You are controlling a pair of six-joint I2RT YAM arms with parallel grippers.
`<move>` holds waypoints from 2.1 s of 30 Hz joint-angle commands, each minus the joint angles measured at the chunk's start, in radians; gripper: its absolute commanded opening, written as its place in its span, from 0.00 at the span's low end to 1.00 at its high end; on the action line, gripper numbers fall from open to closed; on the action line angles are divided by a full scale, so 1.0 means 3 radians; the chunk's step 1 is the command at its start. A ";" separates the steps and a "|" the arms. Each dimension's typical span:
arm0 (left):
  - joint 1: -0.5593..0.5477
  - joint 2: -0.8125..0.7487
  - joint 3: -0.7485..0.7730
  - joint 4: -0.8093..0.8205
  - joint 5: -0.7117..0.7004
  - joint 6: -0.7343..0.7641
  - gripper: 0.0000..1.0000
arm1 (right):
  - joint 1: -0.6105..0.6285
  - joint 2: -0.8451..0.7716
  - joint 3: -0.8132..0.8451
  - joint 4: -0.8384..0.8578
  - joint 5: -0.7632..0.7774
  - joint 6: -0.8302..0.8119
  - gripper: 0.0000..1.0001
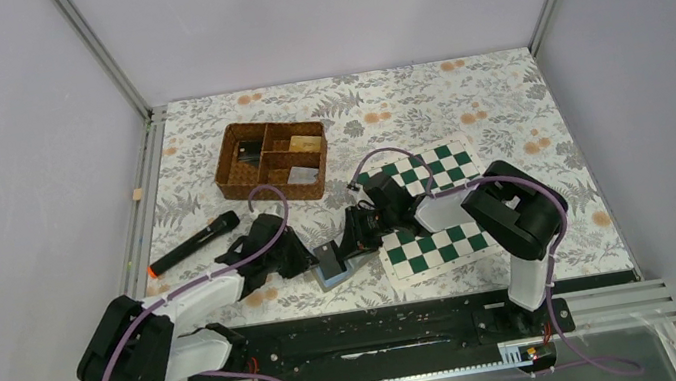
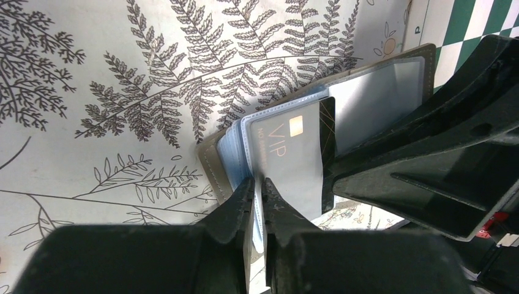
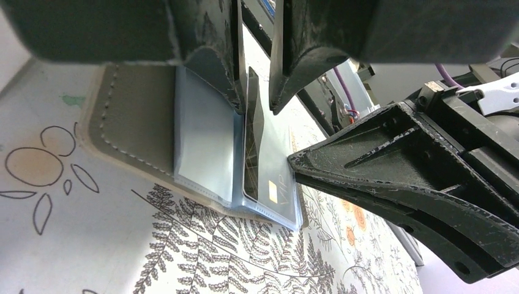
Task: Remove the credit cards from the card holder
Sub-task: Remove the credit card from the card holder.
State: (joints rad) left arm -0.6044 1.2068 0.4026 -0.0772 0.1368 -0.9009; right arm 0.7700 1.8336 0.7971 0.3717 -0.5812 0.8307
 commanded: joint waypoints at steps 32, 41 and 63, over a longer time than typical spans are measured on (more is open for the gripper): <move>-0.0046 0.0260 -0.0067 -0.0204 -0.0078 -0.0058 0.00 | -0.0070 -0.0331 -0.0144 -0.0148 0.0440 -0.0262 0.00; -0.0046 0.0418 -0.0029 -0.0255 -0.0163 0.0017 0.00 | -0.0170 -0.0457 -0.0249 -0.0146 0.0338 -0.0324 0.00; -0.0046 0.0384 -0.0117 -0.0067 0.0009 -0.0016 0.00 | -0.0142 -0.0203 -0.0130 -0.0022 0.0321 -0.0107 0.35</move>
State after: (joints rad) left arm -0.6106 1.2915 0.4191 0.0166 0.1661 -0.9421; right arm 0.7246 1.7416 0.7162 0.3695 -0.4820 0.8009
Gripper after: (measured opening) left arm 0.006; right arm 0.347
